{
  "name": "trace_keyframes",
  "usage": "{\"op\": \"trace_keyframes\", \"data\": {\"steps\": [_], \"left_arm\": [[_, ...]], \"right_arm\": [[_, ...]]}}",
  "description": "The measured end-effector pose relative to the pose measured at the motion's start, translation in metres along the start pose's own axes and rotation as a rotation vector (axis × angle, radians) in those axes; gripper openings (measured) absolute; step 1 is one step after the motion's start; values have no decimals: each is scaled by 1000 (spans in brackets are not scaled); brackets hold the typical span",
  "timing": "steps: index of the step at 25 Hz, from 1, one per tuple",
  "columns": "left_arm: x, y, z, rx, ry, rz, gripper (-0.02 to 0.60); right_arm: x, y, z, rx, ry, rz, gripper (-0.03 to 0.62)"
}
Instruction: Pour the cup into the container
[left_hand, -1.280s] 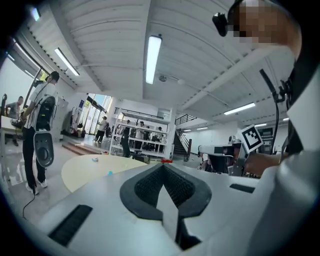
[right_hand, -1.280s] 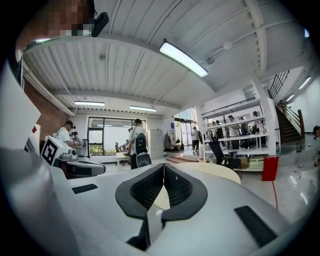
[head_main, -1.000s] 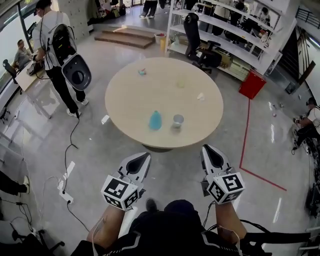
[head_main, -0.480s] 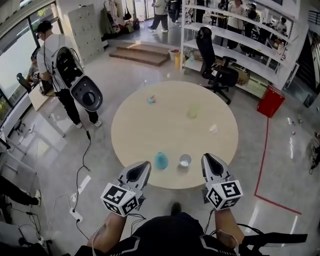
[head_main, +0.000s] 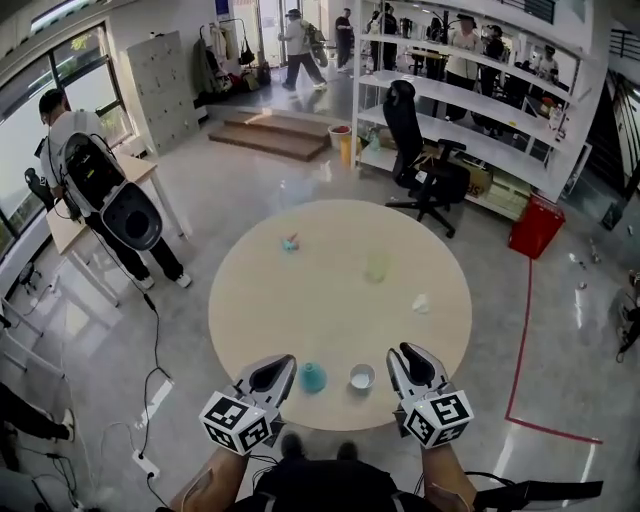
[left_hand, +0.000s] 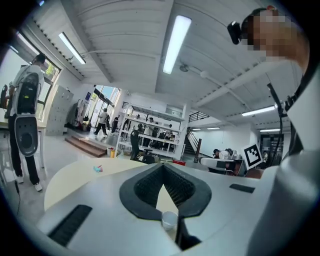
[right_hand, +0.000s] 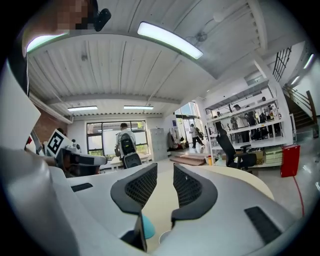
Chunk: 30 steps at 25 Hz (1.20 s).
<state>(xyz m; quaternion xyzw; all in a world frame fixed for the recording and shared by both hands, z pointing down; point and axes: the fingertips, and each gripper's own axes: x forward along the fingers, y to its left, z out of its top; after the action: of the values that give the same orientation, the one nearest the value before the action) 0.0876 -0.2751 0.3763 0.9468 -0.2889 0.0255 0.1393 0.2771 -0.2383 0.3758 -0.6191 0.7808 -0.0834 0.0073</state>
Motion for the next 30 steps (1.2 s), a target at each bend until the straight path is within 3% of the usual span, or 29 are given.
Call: {"op": "trace_keyframes", "data": {"steps": [5,6,10,13,15,20,30], "left_arm": [[6,35,-3,9,-7,50,-5],[6,42,-11,-4,17,53,34],[10,64,-60,-35,147,47,91],[13,70,-92,-44,186,28,121],[14,77,-113,-50,203,29,123],[16,96,-166,-111,301,72,144],[26,118,-239,-106,450,79,144]], "right_arm": [[15,0,-9,-9,15,3,123],[15,1,-16,-1,29,6,144],[16,2,-66,52,125,3,202],[13,-3,-105,68,197,-2,285],[14,-6,-131,82,245,-3,308],[14,-12,-186,91,343,-3,327],[26,-11,-261,64,443,10,328]]}}
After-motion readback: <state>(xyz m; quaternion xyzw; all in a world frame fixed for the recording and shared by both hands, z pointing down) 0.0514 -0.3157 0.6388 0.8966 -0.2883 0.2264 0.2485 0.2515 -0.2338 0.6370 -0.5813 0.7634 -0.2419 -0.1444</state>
